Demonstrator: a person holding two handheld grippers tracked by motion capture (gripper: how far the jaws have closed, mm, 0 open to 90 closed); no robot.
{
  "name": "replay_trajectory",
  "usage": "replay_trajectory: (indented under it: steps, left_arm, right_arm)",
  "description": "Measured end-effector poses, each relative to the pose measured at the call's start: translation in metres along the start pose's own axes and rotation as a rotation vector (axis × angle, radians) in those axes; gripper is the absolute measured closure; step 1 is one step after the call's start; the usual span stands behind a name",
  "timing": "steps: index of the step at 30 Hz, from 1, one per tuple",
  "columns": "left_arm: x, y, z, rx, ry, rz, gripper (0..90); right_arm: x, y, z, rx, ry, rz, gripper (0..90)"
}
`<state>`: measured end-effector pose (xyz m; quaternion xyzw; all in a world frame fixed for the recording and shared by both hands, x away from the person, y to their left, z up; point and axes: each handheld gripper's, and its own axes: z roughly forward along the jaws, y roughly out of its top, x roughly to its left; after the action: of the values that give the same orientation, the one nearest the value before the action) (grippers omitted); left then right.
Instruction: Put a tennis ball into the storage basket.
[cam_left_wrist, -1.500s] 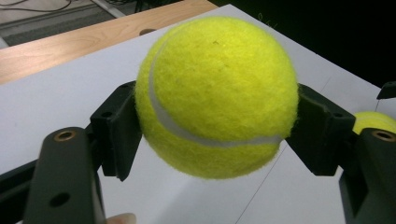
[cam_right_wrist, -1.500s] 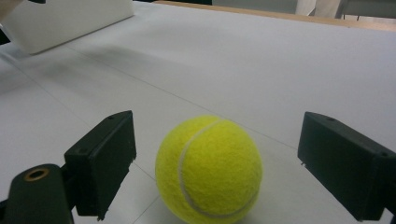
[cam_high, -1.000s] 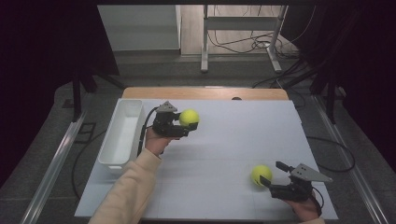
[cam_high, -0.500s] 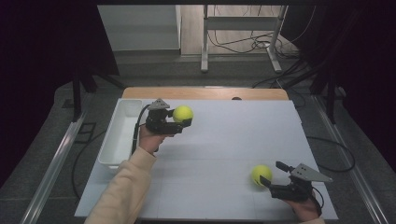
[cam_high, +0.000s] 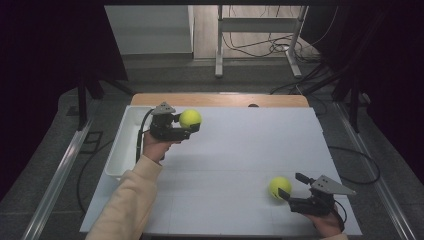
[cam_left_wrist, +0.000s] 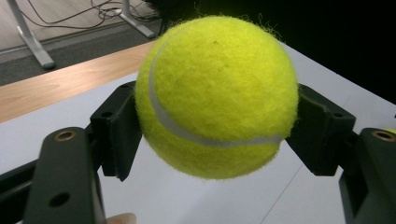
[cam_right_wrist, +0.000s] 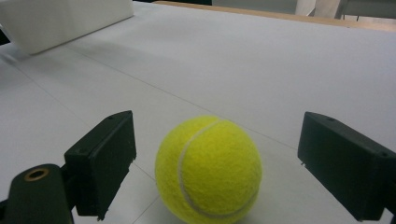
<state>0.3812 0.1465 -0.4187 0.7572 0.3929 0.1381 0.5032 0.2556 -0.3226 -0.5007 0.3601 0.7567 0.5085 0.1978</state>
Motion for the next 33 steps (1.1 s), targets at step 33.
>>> replay_trajectory:
  steps: [33]
  left_arm:
    - [0.012, 0.011, -0.011, 0.007, 0.055, 0.002, 26.7]
  right_arm:
    - [0.000, 0.000, 0.001, 0.005, 0.001, -0.004, 11.8]
